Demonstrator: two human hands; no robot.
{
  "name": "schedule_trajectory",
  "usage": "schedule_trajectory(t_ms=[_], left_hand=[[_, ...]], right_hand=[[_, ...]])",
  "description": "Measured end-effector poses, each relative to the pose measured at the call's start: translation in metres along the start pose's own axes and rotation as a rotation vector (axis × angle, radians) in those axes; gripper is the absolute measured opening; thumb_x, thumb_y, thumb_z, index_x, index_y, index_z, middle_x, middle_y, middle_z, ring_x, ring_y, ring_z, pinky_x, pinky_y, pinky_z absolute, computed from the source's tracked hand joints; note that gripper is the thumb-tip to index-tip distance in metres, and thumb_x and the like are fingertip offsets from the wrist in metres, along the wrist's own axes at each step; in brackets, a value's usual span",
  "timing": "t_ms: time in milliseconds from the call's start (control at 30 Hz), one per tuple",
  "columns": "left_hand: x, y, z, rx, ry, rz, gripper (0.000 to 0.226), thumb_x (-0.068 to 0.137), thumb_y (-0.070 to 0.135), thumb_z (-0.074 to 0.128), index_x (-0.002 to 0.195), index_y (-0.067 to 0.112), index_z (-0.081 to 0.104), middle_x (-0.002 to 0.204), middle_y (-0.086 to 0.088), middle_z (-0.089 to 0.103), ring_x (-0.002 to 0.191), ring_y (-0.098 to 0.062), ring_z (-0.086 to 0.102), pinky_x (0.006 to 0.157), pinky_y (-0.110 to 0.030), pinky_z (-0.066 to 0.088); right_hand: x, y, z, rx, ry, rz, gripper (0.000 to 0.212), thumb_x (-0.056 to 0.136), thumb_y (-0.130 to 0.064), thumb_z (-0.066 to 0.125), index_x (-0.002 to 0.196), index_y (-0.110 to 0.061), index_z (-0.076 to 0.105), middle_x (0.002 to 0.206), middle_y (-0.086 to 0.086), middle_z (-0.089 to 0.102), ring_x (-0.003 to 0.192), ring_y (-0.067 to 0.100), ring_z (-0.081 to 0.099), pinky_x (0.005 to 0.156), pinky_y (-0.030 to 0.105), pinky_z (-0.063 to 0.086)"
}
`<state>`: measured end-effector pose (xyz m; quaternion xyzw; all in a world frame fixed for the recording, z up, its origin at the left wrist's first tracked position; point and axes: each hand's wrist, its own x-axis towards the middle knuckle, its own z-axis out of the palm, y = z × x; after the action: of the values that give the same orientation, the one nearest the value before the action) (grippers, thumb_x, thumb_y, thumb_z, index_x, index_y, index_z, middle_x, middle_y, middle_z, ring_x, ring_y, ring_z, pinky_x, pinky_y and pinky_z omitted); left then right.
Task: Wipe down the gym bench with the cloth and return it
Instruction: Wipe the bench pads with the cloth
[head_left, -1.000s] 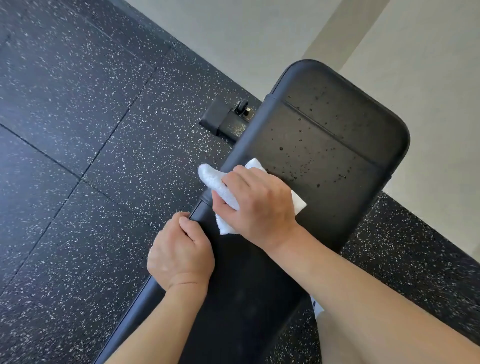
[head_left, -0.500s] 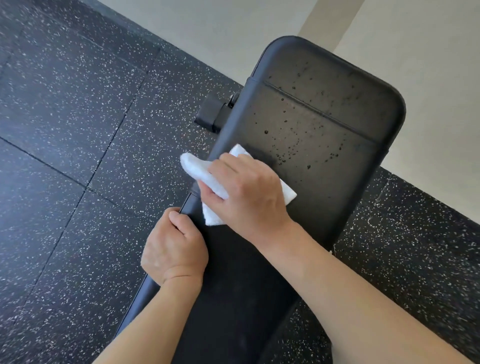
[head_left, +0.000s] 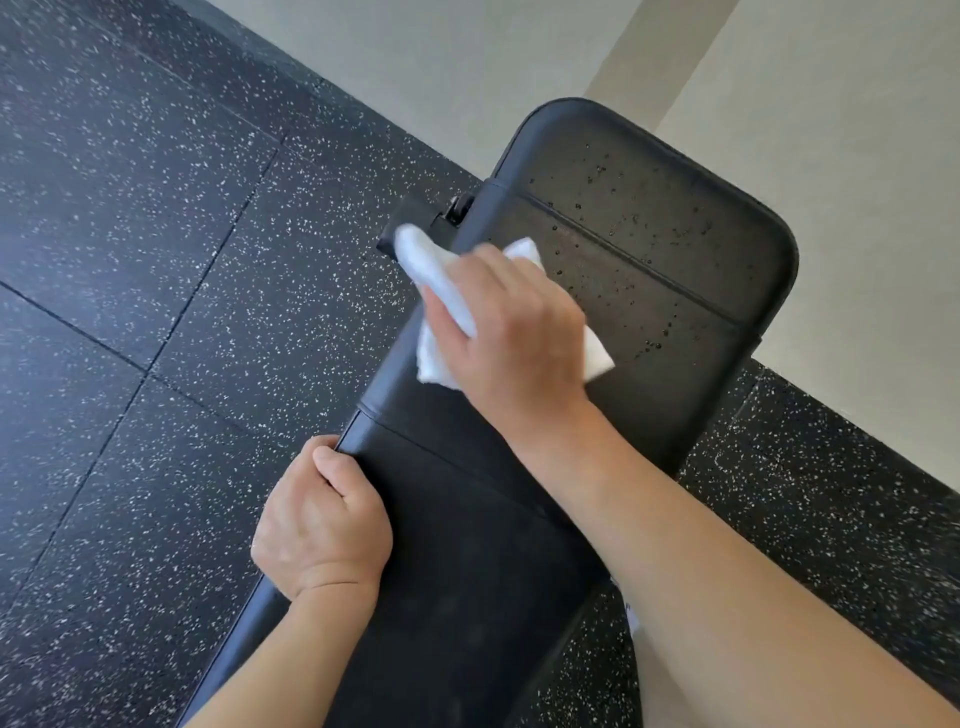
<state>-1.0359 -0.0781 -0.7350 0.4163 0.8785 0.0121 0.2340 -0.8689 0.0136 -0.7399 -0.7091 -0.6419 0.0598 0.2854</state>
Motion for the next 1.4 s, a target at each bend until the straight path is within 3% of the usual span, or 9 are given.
schedule_trajectory(t_ms=[100,233,300,400,500,633,867,1133,1400], left_hand=[[-0.002,0.003,-0.002,-0.008,-0.010,-0.010,0.068,0.091,0.041,0.012,0.123,0.027,0.070,0.099,-0.018,0.071,0.088,-0.038,0.055,0.076,-0.039,0.030],[-0.004,0.006,-0.005,0.006,-0.002,0.000,0.069,0.091,0.041,0.011,0.125,0.027,0.071,0.099,-0.017,0.072,0.084,-0.032,0.050,0.077,-0.038,0.030],[-0.004,0.006,-0.004,0.011,0.008,0.003,0.068,0.092,0.041,0.011,0.122,0.027,0.071,0.089,-0.012,0.066,0.082,-0.028,0.044,0.076,-0.038,0.030],[-0.002,0.005,-0.004,0.009,0.012,-0.012,0.066,0.092,0.042,0.011,0.117,0.028,0.071,0.081,-0.002,0.052,0.080,-0.029,0.044,0.076,-0.038,0.030],[-0.002,0.003,-0.004,0.006,0.007,-0.013,0.063,0.092,0.042,0.012,0.113,0.027,0.070,0.080,-0.002,0.049,0.080,-0.029,0.043,0.076,-0.038,0.030],[-0.002,0.002,-0.003,0.009,0.002,0.002,0.059,0.093,0.041,0.014,0.107,0.026,0.069,0.072,0.004,0.043,0.078,-0.030,0.043,0.074,-0.038,0.029],[-0.002,0.000,-0.001,0.019,0.013,0.037,0.062,0.092,0.040,0.015,0.114,0.027,0.071,0.086,-0.014,0.065,0.079,-0.032,0.045,0.074,-0.039,0.030],[-0.002,0.004,0.000,0.063,0.030,0.036,0.065,0.091,0.041,0.016,0.116,0.025,0.074,0.098,-0.018,0.074,0.092,-0.043,0.063,0.074,-0.039,0.032],[-0.001,0.006,0.001,0.083,0.045,0.028,0.059,0.093,0.038,0.021,0.112,0.025,0.075,0.095,-0.016,0.074,0.089,-0.043,0.066,0.071,-0.038,0.032]], right_hand=[[0.052,-0.028,0.040,-0.036,-0.041,-0.035,0.014,0.083,-0.024,0.078,0.079,-0.018,0.066,0.075,-0.001,0.064,0.065,0.023,0.059,0.055,0.032,0.028],[0.074,-0.040,0.055,-0.175,-0.331,-0.124,0.010,0.094,-0.026,0.064,0.086,-0.028,0.058,0.089,-0.007,0.066,0.079,0.017,0.064,0.059,0.032,0.027],[0.063,-0.035,0.049,-0.137,-0.251,-0.163,0.026,0.083,-0.025,0.075,0.075,-0.025,0.051,0.077,-0.005,0.064,0.069,0.022,0.062,0.059,0.031,0.024],[0.022,-0.021,0.026,0.085,-0.084,-0.147,0.019,0.084,-0.025,0.076,0.075,-0.017,0.061,0.071,0.001,0.057,0.066,0.029,0.055,0.059,0.034,0.028],[-0.038,0.002,-0.019,0.099,-0.115,-0.160,0.021,0.098,-0.027,0.058,0.084,-0.017,0.071,0.071,-0.002,0.046,0.070,0.028,0.053,0.060,0.036,0.040],[-0.086,0.061,-0.077,0.006,-0.114,-0.223,0.009,0.096,-0.022,0.068,0.088,-0.017,0.070,0.070,-0.001,0.052,0.065,0.027,0.051,0.056,0.042,0.048],[-0.003,0.073,-0.047,-0.064,0.009,0.065,0.027,0.102,-0.026,0.058,0.081,-0.009,0.062,0.077,0.004,0.060,0.073,0.027,0.055,0.063,0.037,0.041],[0.028,-0.032,0.031,0.115,-0.194,-0.242,0.015,0.086,-0.019,0.074,0.080,-0.015,0.061,0.075,0.004,0.059,0.068,0.028,0.053,0.065,0.038,0.036],[-0.032,0.091,-0.075,0.082,-0.356,-0.511,0.018,0.094,-0.025,0.070,0.078,-0.017,0.072,0.074,-0.002,0.060,0.064,0.022,0.051,0.057,0.036,0.046]])
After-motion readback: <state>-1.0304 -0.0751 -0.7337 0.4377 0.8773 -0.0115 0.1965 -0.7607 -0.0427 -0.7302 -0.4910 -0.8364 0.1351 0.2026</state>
